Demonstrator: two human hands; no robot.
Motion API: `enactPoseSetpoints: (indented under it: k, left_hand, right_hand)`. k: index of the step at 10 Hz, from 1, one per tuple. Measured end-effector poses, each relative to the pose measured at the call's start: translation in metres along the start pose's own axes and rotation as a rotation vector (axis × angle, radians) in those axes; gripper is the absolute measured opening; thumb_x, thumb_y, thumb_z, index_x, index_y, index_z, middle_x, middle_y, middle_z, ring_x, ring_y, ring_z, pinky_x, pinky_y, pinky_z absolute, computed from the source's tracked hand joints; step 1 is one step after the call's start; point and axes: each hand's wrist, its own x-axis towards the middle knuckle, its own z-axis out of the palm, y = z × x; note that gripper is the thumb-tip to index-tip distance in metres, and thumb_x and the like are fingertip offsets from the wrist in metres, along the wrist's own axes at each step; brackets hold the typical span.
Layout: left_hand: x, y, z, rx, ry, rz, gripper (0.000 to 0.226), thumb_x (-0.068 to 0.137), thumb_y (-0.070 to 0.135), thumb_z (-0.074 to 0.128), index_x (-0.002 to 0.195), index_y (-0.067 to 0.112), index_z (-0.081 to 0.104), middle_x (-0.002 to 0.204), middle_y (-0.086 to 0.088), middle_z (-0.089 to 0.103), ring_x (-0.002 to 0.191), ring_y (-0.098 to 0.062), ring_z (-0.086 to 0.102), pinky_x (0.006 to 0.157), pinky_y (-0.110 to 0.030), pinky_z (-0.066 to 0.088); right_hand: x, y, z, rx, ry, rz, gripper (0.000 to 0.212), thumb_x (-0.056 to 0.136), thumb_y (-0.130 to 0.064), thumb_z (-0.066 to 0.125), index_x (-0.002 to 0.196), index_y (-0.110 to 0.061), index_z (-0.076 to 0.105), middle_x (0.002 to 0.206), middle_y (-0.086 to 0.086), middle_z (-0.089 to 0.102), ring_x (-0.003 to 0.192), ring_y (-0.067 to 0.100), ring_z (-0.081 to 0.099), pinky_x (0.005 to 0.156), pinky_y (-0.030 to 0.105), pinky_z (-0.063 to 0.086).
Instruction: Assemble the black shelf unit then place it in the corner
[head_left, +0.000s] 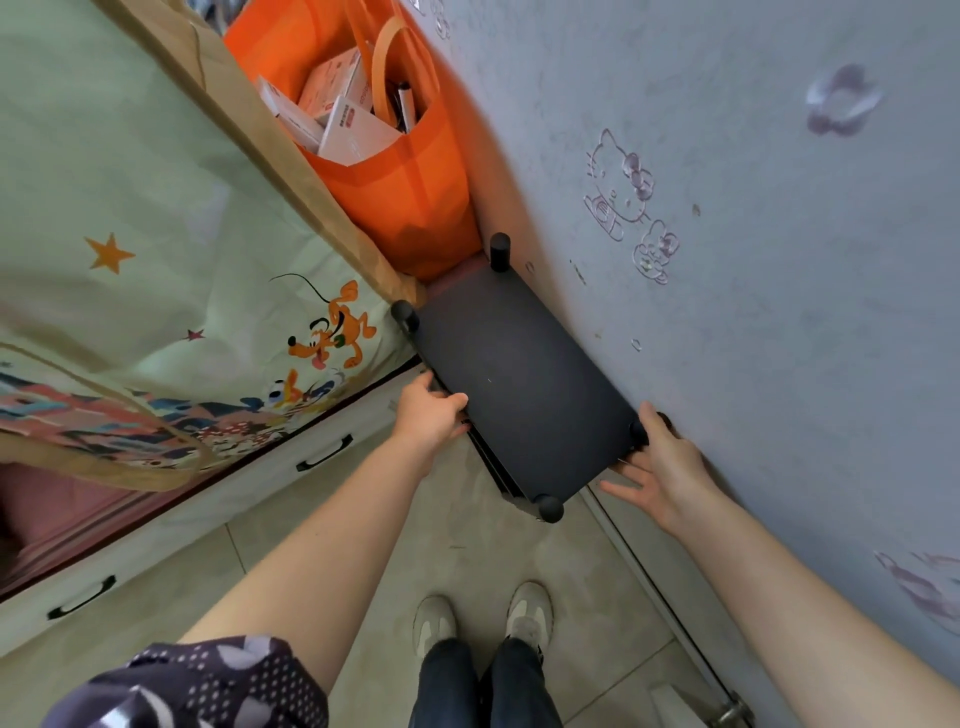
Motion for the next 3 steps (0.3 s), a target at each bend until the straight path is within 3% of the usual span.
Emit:
enactPoseSetpoints:
  k: [1, 2, 3]
  left_hand:
    - [-0.020, -0.005, -0.001, 0.100, -0.041, 0.011, 0.066, 0.101, -0.003, 0.053, 0.159, 0.009, 0.024, 0.144, -0.014, 0.054, 0.111, -0.028, 0.066, 0.082, -0.034, 0.055]
    - [-0.039, -0.005, -0.009, 0.193, -0.109, 0.020, 0.058, 0.101, 0.000, 0.055, 0.155, 0.010, 0.035, 0.138, -0.010, 0.055, 0.096, -0.020, 0.064, 0.073, -0.029, 0.055]
    - [-0.064, -0.006, -0.021, 0.418, -0.171, 0.105, 0.047, 0.100, 0.006, 0.056, 0.146, 0.011, 0.049, 0.135, -0.007, 0.060, 0.111, -0.022, 0.064, 0.090, -0.036, 0.057]
  right_hand:
    - [-0.012, 0.000, 0.001, -0.085, 0.029, -0.020, 0.046, 0.100, -0.019, 0.056, 0.143, -0.009, 0.043, 0.140, 0.017, 0.053, 0.124, 0.033, 0.055, 0.090, 0.049, 0.051]
    - [-0.034, 0.003, 0.001, -0.166, 0.067, -0.061, 0.040, 0.100, -0.008, 0.054, 0.138, 0.001, 0.047, 0.141, 0.022, 0.052, 0.128, 0.031, 0.053, 0.100, 0.046, 0.048]
    - [-0.063, 0.012, 0.004, -0.261, 0.090, -0.089, 0.012, 0.099, -0.009, 0.053, 0.107, -0.004, 0.061, 0.131, 0.020, 0.060, 0.121, 0.029, 0.057, 0.102, 0.046, 0.048]
